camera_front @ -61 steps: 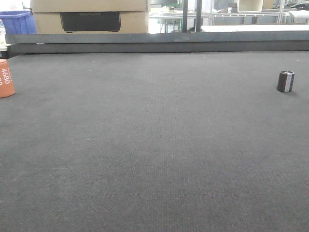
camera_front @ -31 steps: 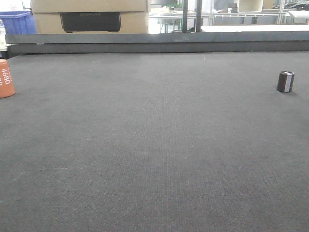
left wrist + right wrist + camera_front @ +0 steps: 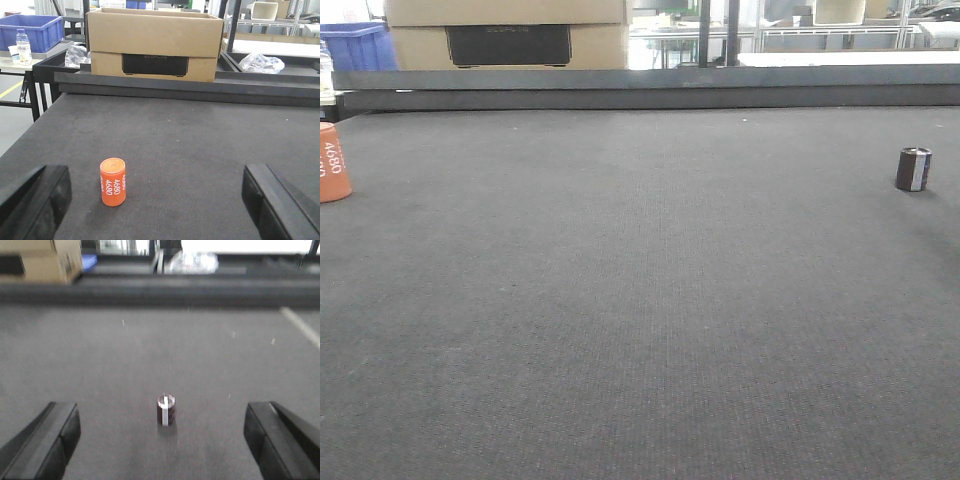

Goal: Place cylindrical capacitor in blue bin on shelf
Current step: 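Lower the right gripper and grasp the brown capacitor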

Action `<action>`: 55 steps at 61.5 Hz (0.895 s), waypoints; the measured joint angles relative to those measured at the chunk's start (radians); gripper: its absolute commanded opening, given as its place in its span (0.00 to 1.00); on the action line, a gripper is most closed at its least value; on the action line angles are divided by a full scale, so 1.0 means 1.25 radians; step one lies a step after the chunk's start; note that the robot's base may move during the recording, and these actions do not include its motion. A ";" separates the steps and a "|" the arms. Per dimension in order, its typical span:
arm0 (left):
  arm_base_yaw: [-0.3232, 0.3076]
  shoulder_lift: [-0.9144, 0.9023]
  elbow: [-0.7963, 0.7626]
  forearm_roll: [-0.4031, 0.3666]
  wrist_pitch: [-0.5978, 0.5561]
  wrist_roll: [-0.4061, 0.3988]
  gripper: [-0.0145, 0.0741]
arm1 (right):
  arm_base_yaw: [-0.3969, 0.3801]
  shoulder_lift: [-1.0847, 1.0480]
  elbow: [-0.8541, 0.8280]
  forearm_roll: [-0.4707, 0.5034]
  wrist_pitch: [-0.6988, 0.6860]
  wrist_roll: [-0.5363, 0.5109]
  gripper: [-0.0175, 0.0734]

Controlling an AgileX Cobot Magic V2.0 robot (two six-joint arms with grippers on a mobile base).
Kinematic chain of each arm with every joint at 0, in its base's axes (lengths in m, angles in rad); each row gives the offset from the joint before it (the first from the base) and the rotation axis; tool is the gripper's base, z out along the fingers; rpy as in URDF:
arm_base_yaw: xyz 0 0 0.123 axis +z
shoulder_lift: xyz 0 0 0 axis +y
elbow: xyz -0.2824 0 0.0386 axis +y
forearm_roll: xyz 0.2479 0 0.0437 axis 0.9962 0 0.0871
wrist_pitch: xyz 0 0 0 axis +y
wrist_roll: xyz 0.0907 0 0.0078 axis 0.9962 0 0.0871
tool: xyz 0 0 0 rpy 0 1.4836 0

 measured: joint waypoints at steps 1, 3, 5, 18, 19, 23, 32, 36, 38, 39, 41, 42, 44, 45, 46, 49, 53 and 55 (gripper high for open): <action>0.000 0.000 0.000 0.000 0.000 0.000 0.84 | 0.000 0.025 0.000 -0.005 -0.017 0.000 0.82; 0.000 0.000 0.000 0.000 -0.002 0.000 0.84 | 0.000 0.067 0.000 -0.013 -0.043 0.000 0.82; 0.000 0.000 0.000 -0.002 -0.002 0.000 0.84 | 0.000 0.102 0.000 -0.017 -0.072 0.000 0.82; 0.000 0.000 0.000 -0.005 -0.003 0.000 0.84 | 0.000 0.383 -0.001 -0.029 -0.400 0.000 0.82; 0.000 0.000 0.000 -0.005 -0.003 0.000 0.84 | 0.000 0.400 -0.001 -0.029 -0.423 0.000 0.82; 0.000 0.000 0.000 -0.005 -0.003 0.000 0.84 | 0.000 0.472 -0.008 -0.030 -0.506 0.000 0.82; 0.000 0.000 0.000 -0.005 -0.006 0.000 0.84 | 0.000 0.608 -0.064 -0.030 -0.554 0.000 0.82; 0.000 0.000 0.000 -0.005 -0.007 0.000 0.84 | -0.002 0.651 -0.103 -0.030 -0.557 0.000 0.82; 0.000 0.000 0.000 -0.005 -0.007 0.000 0.84 | -0.003 0.673 -0.125 -0.030 -0.559 0.000 0.82; 0.000 0.000 0.000 -0.005 -0.007 0.000 0.84 | -0.003 0.680 -0.134 -0.030 -0.559 0.000 0.82; 0.000 0.000 0.000 -0.005 -0.007 0.000 0.84 | -0.007 0.699 -0.155 -0.030 -0.559 0.000 0.82; 0.000 0.000 0.000 -0.005 -0.007 0.000 0.84 | -0.009 0.706 -0.164 -0.030 -0.559 0.000 0.82; 0.000 0.000 0.000 -0.005 -0.007 0.000 0.84 | -0.012 0.722 -0.181 -0.030 -0.559 0.000 0.82; 0.000 0.000 0.000 -0.005 -0.007 0.000 0.84 | -0.014 0.729 -0.189 -0.030 -0.559 0.000 0.82; 0.000 0.000 0.000 -0.005 -0.007 0.000 0.84 | -0.018 0.737 -0.201 -0.030 -0.559 0.000 0.82; 0.000 0.000 0.000 -0.005 -0.007 0.000 0.84 | -0.027 0.759 -0.234 -0.030 -0.554 0.000 0.82; 0.000 0.000 0.000 -0.005 -0.007 0.000 0.84 | -0.034 0.784 -0.262 -0.030 -0.544 0.000 0.82; 0.000 0.000 0.000 -0.005 -0.007 0.000 0.84 | -0.036 0.795 -0.273 -0.030 -0.545 0.000 0.82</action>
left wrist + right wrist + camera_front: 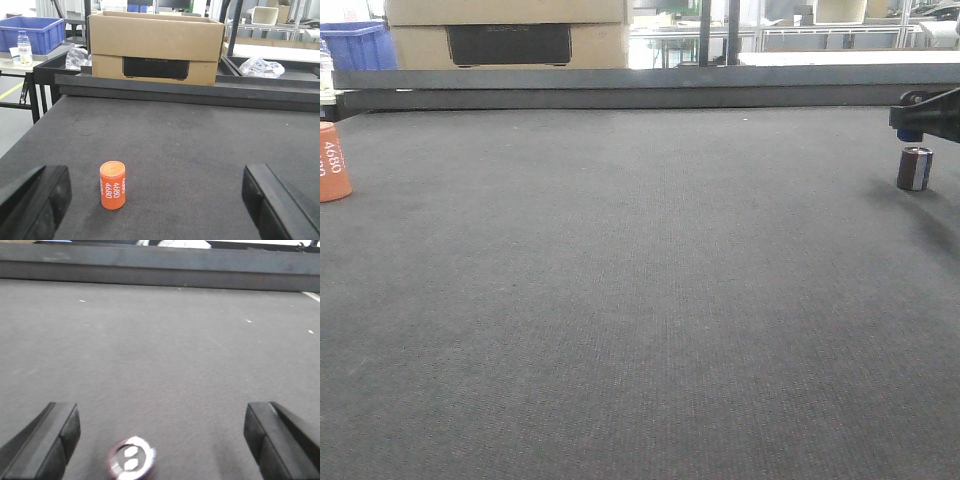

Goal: Place cylindrical capacitor in blue bin on shelf
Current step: 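Lower the right gripper and grasp the brown capacitor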

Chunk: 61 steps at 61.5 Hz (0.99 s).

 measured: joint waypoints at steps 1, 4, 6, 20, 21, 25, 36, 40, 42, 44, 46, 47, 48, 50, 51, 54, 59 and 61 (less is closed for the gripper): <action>0.000 0.000 0.000 0.000 0.000 0.000 0.84 | -0.002 0.004 -0.006 0.000 0.000 0.000 0.82; 0.000 0.000 0.000 0.000 0.000 0.000 0.84 | -0.001 0.019 -0.018 0.001 0.002 0.000 0.82; 0.000 0.000 0.000 0.000 0.000 0.000 0.84 | -0.001 0.028 -0.023 0.001 0.004 0.000 0.82; 0.000 0.000 0.000 0.000 0.000 0.000 0.84 | -0.001 0.087 -0.046 0.000 0.010 0.000 0.82; 0.000 0.000 0.000 0.000 0.000 0.000 0.84 | -0.001 0.091 -0.048 0.000 0.010 0.000 0.82; 0.000 0.000 0.000 0.000 0.000 0.000 0.84 | -0.001 0.105 -0.057 0.000 0.011 0.000 0.82; 0.000 0.000 0.000 0.000 0.000 0.000 0.84 | -0.001 0.125 -0.071 0.000 0.015 0.000 0.79; 0.000 0.000 0.000 0.000 0.000 0.000 0.84 | -0.001 0.129 -0.073 0.000 0.015 0.000 0.69; 0.000 0.000 0.000 0.000 0.000 0.000 0.84 | -0.001 0.133 -0.074 0.000 0.015 0.000 0.64; 0.000 0.000 0.000 0.000 0.000 0.000 0.84 | -0.001 0.134 -0.074 0.000 0.015 0.000 0.55; 0.000 0.000 0.000 0.000 0.000 0.000 0.84 | -0.001 0.136 -0.074 0.000 0.015 0.000 0.46; 0.000 0.000 0.000 0.000 0.000 0.000 0.84 | -0.001 0.137 -0.074 0.000 0.015 0.000 0.43; 0.000 0.000 0.000 0.000 0.000 0.000 0.84 | -0.001 0.139 -0.074 0.000 0.015 0.000 0.39; 0.000 0.000 0.000 0.000 0.000 0.000 0.84 | -0.001 0.139 -0.074 -0.002 0.015 0.000 0.32; 0.000 0.000 0.000 0.000 0.000 0.000 0.84 | -0.001 0.140 -0.074 -0.002 0.015 0.000 0.27; 0.000 0.000 0.000 0.000 0.005 0.000 0.84 | -0.001 0.140 -0.074 -0.002 0.015 0.002 0.18; 0.000 0.006 0.000 0.000 0.013 0.000 0.84 | -0.001 0.140 -0.074 -0.002 0.015 0.002 0.05; 0.000 0.011 0.000 0.000 0.013 0.000 0.84 | -0.001 0.140 -0.074 -0.002 0.015 0.002 0.01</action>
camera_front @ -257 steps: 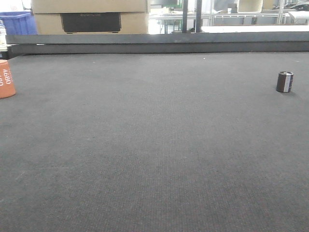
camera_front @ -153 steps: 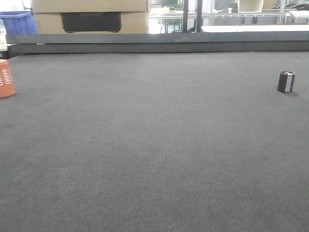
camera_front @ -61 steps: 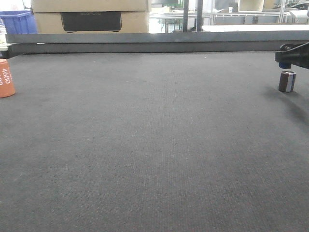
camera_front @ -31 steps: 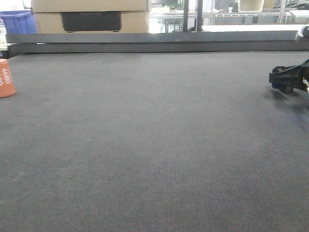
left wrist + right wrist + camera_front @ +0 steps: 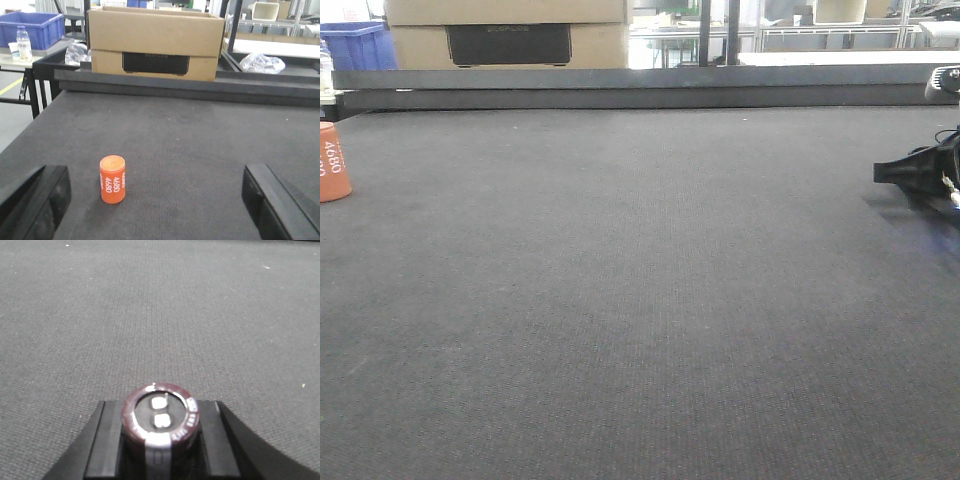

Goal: Place cylindrical capacitor in blue bin on shelf

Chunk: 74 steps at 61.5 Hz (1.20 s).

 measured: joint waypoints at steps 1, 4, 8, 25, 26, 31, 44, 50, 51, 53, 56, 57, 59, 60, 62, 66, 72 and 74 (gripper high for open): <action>0.000 0.003 0.000 0.004 0.000 0.000 0.84 | 0.000 -0.001 0.000 0.000 0.001 0.000 0.01; 0.000 0.020 0.000 0.012 -0.002 0.000 0.84 | 0.000 -0.005 0.000 0.000 0.016 0.000 0.02; 0.000 0.048 0.008 0.024 -0.021 0.000 0.84 | 0.000 -0.023 0.000 0.000 0.044 0.000 0.01; 0.000 0.337 0.035 -0.009 -0.306 0.000 0.84 | 0.000 -0.227 0.007 0.000 0.220 0.000 0.01; 0.000 0.355 0.035 -0.013 -0.324 0.000 0.84 | 0.000 -0.240 0.008 0.000 0.236 0.000 0.01; 0.000 0.456 0.035 -0.026 -0.430 0.000 0.84 | 0.000 -0.322 0.017 0.000 0.297 0.000 0.01; 0.000 0.718 0.018 -0.072 -0.698 0.000 0.84 | 0.000 -0.506 0.047 0.000 0.435 0.000 0.01; 0.000 0.826 -0.033 -0.106 -0.738 0.000 0.84 | 0.000 -0.574 0.049 0.000 0.478 0.000 0.01; 0.000 0.840 -0.042 -0.109 -0.743 0.000 0.84 | 0.000 -0.582 0.049 0.000 0.482 0.000 0.01; 0.000 0.872 -0.064 -0.114 -0.749 0.000 0.84 | 0.000 -0.602 0.049 0.000 0.489 0.000 0.01; 0.004 0.913 -0.097 -0.116 -0.752 0.000 0.84 | 0.000 -0.624 0.049 0.000 0.496 0.000 0.01; 0.004 0.923 -0.106 -0.116 -0.753 0.000 0.84 | 0.000 -0.631 0.049 0.000 0.498 0.000 0.01; 0.009 0.943 -0.125 -0.117 -0.754 0.000 0.84 | 0.000 -0.646 0.049 0.000 0.501 0.000 0.01; 0.010 0.957 -0.138 -0.117 -0.754 0.000 0.84 | 0.000 -0.651 0.050 0.000 0.503 0.000 0.01; 0.017 0.974 -0.154 -0.120 -0.754 0.000 0.84 | 0.000 -0.664 0.051 0.000 0.505 0.000 0.01; 0.028 1.007 -0.189 -0.126 -0.744 0.000 0.84 | 0.000 -0.679 0.051 0.000 0.509 0.000 0.01; 0.047 1.054 -0.239 -0.134 -0.724 0.000 0.84 | 0.000 -0.694 0.051 0.000 0.513 0.000 0.01; 0.053 1.069 -0.256 -0.135 -0.720 0.000 0.84 | 0.000 -0.696 0.051 0.000 0.515 0.000 0.01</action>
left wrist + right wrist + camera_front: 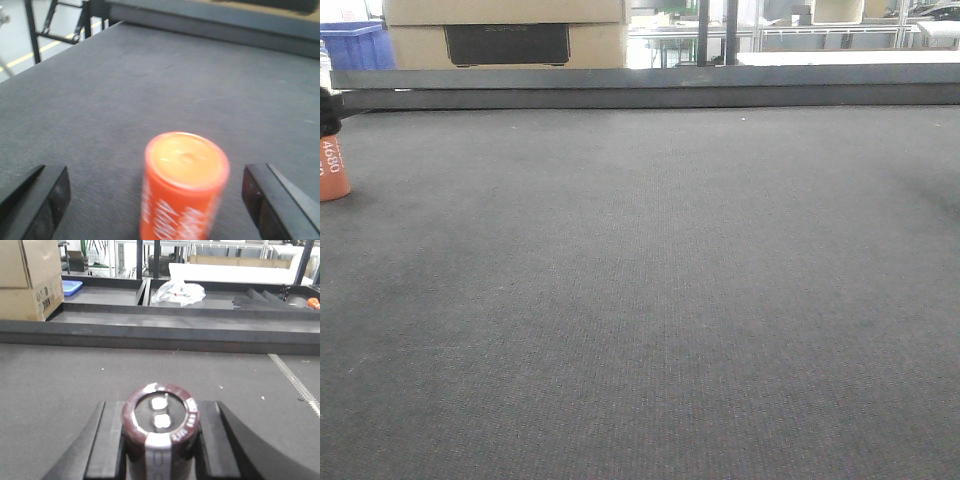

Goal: Place cylindrical capacitor in blue bin on shelf

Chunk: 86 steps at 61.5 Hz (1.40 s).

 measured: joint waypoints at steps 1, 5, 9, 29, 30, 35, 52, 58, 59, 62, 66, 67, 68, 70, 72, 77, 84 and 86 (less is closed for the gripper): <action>0.000 0.006 -0.007 0.000 0.004 0.000 0.84 | 0.000 0.000 0.000 0.000 0.001 0.000 0.01; 0.005 0.030 -0.036 -0.002 0.022 0.000 0.84 | 0.000 0.000 0.000 0.000 0.004 0.000 0.01; 0.005 0.048 -0.066 0.008 0.047 0.000 0.84 | 0.000 0.000 0.000 0.000 0.008 0.000 0.01; -0.004 0.074 -0.121 0.046 0.096 0.000 0.84 | 0.000 0.000 0.000 0.000 0.009 0.000 0.01; -0.004 0.076 -0.121 0.046 0.096 0.000 0.84 | 0.000 0.000 0.000 0.000 0.011 0.000 0.01; -0.004 0.094 -0.124 0.046 0.096 0.000 0.84 | 0.000 0.000 0.000 0.000 0.011 0.000 0.01; -0.004 0.159 -0.143 0.026 0.076 0.000 0.81 | 0.000 0.000 0.000 0.000 0.012 0.000 0.01; -0.002 0.166 -0.167 0.021 0.076 0.000 0.65 | 0.000 0.000 0.000 0.000 0.012 0.000 0.01; -0.002 0.168 -0.170 0.021 0.076 0.000 0.60 | 0.000 0.000 0.000 0.000 0.012 0.000 0.01; -0.002 0.168 -0.184 0.021 0.080 0.000 0.47 | 0.000 0.000 0.000 0.000 0.015 0.000 0.01; -0.002 0.168 -0.198 0.021 0.083 0.000 0.32 | 0.000 0.000 0.000 0.000 0.020 0.000 0.01; -0.002 0.168 -0.203 0.021 0.086 0.000 0.28 | 0.000 0.000 0.000 0.000 0.024 0.000 0.01; -0.002 0.168 -0.206 0.021 0.088 0.000 0.22 | 0.000 0.000 0.000 0.000 0.028 0.000 0.01; -0.002 0.168 -0.210 0.021 0.094 0.000 0.13 | 0.000 0.000 0.000 0.000 0.035 0.000 0.01; -0.002 0.168 -0.216 0.021 0.107 0.000 0.06 | 0.000 0.000 0.000 0.000 0.041 0.000 0.01; -0.002 0.159 -0.217 0.021 0.148 0.000 0.04 | 0.000 -0.001 0.000 0.000 0.062 0.000 0.01; -0.002 0.123 -0.217 0.050 0.232 0.000 0.04 | 0.000 -0.001 0.000 0.000 0.106 0.000 0.01; -0.002 0.106 -0.217 0.063 0.257 0.000 0.04 | 0.000 -0.001 -0.003 0.000 0.122 0.000 0.01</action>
